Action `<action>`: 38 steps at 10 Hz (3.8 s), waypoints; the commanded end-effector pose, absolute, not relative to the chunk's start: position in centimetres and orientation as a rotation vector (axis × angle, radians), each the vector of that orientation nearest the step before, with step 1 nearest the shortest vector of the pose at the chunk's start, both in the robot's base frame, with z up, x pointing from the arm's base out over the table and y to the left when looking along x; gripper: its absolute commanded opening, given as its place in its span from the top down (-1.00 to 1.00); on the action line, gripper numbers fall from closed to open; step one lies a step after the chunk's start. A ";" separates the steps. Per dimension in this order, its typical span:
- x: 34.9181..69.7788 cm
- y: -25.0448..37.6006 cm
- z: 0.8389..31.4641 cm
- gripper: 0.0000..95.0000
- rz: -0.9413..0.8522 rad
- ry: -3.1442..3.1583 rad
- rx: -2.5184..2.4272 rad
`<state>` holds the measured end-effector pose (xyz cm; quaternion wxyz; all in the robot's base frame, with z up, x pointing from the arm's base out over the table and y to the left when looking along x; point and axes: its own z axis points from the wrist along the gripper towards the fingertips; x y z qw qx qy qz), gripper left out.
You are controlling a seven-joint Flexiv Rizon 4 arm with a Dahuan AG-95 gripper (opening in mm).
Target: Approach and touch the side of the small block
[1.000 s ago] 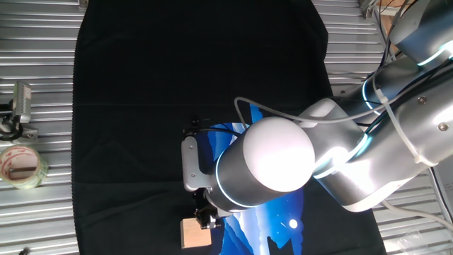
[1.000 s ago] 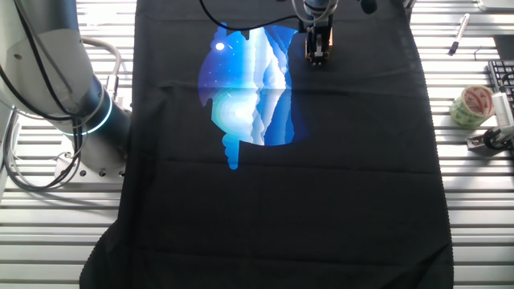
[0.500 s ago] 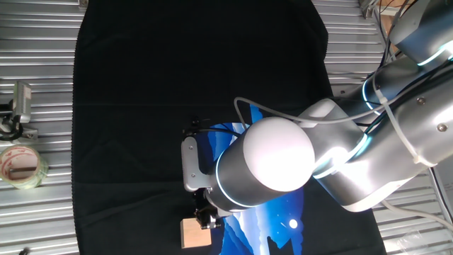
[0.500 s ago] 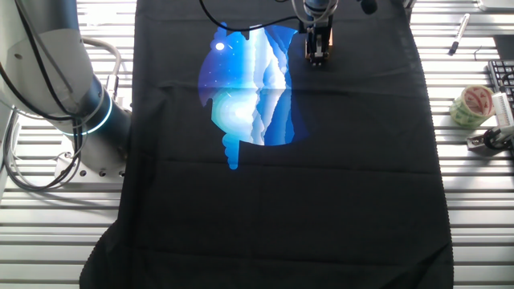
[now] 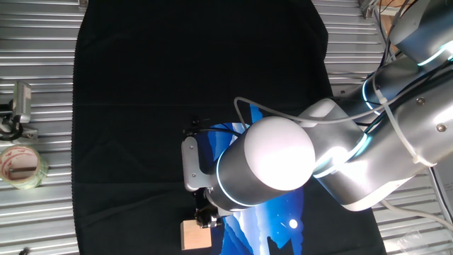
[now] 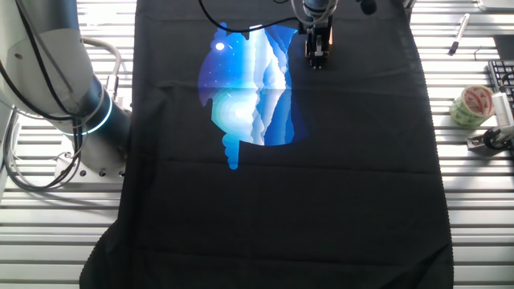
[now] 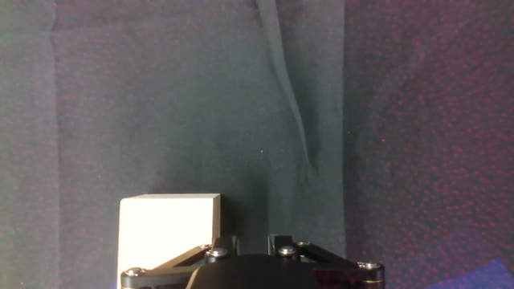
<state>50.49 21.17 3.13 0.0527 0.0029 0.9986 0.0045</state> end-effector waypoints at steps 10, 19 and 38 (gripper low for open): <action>50.5 21.1 3.0 1.00 0.016 3.034 0.019; 50.5 21.1 3.0 1.00 0.043 3.037 0.032; 50.4 20.0 7.6 1.00 0.070 3.106 0.033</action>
